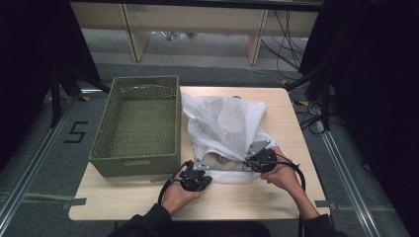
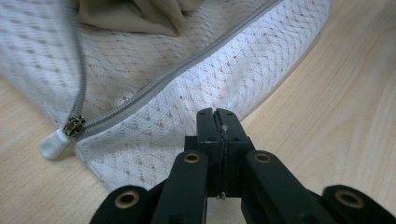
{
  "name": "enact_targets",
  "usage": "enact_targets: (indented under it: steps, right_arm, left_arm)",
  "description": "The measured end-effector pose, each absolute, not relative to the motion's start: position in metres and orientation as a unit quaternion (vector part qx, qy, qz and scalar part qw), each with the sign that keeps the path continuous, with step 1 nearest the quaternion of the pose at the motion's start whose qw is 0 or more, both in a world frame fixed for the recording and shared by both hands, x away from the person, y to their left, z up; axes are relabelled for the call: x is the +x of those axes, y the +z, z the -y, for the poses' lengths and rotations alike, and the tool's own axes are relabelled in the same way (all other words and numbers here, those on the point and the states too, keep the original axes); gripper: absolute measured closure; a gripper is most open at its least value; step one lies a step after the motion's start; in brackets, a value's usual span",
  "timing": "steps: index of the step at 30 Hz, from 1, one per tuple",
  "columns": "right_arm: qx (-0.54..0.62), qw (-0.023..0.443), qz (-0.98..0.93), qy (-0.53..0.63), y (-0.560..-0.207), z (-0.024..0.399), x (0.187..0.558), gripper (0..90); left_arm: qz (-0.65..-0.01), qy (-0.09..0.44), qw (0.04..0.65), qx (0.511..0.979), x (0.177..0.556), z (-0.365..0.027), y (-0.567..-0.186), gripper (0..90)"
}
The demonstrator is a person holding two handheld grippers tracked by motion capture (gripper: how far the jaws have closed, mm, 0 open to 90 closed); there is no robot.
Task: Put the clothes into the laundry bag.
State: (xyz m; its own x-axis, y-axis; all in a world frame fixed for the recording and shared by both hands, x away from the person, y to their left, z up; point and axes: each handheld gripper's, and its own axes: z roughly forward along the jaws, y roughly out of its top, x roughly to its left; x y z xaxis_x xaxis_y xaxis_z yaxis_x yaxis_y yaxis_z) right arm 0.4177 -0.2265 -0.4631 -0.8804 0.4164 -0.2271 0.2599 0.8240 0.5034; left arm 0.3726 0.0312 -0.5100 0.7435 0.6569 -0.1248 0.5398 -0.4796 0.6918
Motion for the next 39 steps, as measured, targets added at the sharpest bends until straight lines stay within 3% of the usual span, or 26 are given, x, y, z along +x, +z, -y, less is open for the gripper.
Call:
enact_targets:
  steps: [13, 14, 17, 25, 31, 33, 35, 36, 39]
  right_arm:
    - [0.179, 0.148, -0.95, 0.208, -0.477, 0.224, 0.406, 89.9]
    - [0.173, 0.15, -0.951, 0.21, -0.477, 0.225, 0.407, 89.9]
    - [0.173, 0.149, -0.951, 0.21, -0.477, 0.224, 0.406, 89.6]
    - [0.184, 0.14, -0.948, 0.22, -0.475, 0.227, 0.406, 89.3]
    - [0.181, 0.143, -0.947, 0.221, -0.474, 0.226, 0.406, 89.4]
    - [0.186, 0.138, -0.948, 0.22, -0.474, 0.226, 0.404, 89.4]
    - [0.186, 0.14, -0.947, 0.222, -0.473, 0.227, 0.406, 89.5]
    - [0.186, 0.142, -0.946, 0.223, -0.473, 0.228, 0.406, 89.5]
    - [0.194, 0.137, -0.946, 0.222, -0.474, 0.23, 0.407, 89.5]
  left_arm:
    - [-0.34, 0.061, 0.361, 0.866, 0.355, -0.036, -0.506, 85.6]
    - [-0.336, 0.062, 0.368, 0.865, 0.354, -0.036, -0.505, 83.4]
    - [-0.347, 0.112, 0.381, 0.85, 0.359, -0.039, -0.495, 65.1]
    - [-0.324, 0.204, 0.39, 0.837, 0.369, -0.025, -0.467, 51.4]
    - [-0.303, 0.211, 0.35, 0.861, 0.385, -0.011, -0.471, 44.8]
    - [-0.298, 0.218, 0.336, 0.867, 0.395, -0.008, -0.48, 51.1]
    - [-0.276, 0.221, 0.337, 0.873, 0.394, -0.008, -0.485, 75.3]
    - [-0.263, 0.221, 0.332, 0.879, 0.391, -0.007, -0.486, 82.4]
    - [-0.202, 0.202, 0.292, 0.913, 0.372, -0.006, -0.496, 87.2]
